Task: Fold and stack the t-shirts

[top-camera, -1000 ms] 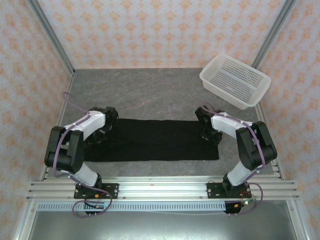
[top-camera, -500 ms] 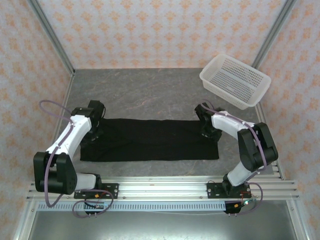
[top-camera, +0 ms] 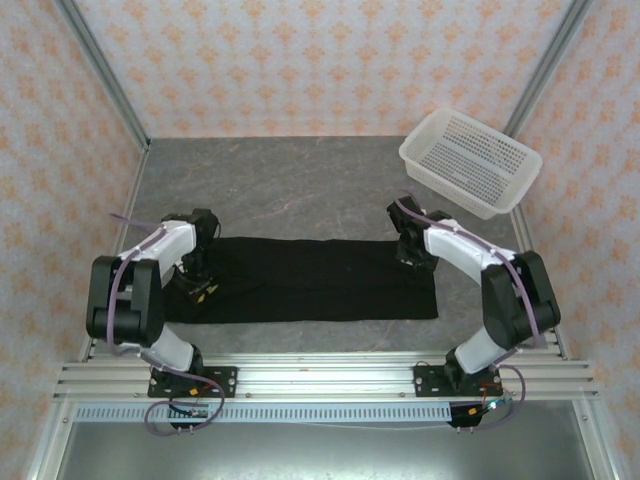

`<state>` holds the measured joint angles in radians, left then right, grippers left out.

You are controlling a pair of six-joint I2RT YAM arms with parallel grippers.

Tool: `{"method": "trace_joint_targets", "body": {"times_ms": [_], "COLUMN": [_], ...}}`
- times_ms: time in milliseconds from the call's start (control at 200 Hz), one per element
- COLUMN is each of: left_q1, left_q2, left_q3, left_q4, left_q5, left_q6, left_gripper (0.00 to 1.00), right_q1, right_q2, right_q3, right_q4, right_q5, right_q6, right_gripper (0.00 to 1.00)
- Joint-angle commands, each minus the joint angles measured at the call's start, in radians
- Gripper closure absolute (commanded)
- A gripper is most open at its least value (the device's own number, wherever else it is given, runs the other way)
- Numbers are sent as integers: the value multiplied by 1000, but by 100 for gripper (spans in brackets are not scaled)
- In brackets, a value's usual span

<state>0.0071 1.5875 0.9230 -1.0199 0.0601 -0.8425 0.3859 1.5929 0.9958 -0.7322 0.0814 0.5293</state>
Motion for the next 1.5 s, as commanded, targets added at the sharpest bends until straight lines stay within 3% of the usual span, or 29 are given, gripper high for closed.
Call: {"method": "trace_joint_targets", "body": {"times_ms": [0, 140, 345, 555, 751, 1021, 1226, 1361, 1496], "left_q1": [22, 34, 39, 40, 43, 19, -31, -48, -46], "left_q2": [68, 167, 245, 204, 32, -95, -10, 70, 170], "left_q3": [70, 129, 237, 352, 317, 133, 125, 142, 191], "left_q4": [26, 63, 124, 69, -44, 56, 137, 147, 171], "left_q5": [-91, -105, -79, -196, -211, 92, 140, 113, 79], "left_q6": [82, 177, 325, 420, 255, -54, -179, -236, -231], "left_gripper": [75, 75, 70, 50, 44, 62, 69, 70, 70], "right_q1": [5, 5, 7, 5, 6, 5, 5, 3, -8], "right_q2": [104, 176, 155, 117, 79, 31, -15, 32, 134], "right_q3": [40, 55, 13, -5, 26, 36, 65, 71, 84], "right_q4": [-7, -64, -106, -100, -99, -95, -84, -28, -43], "right_q5": [-6, 45, 97, 47, 29, 43, 150, 53, 0], "right_q6": [-16, 37, 121, 174, 164, 123, 9, -77, -42], "right_gripper": [68, 68, 67, 67, 66, 66, 65, 65, 65]}}
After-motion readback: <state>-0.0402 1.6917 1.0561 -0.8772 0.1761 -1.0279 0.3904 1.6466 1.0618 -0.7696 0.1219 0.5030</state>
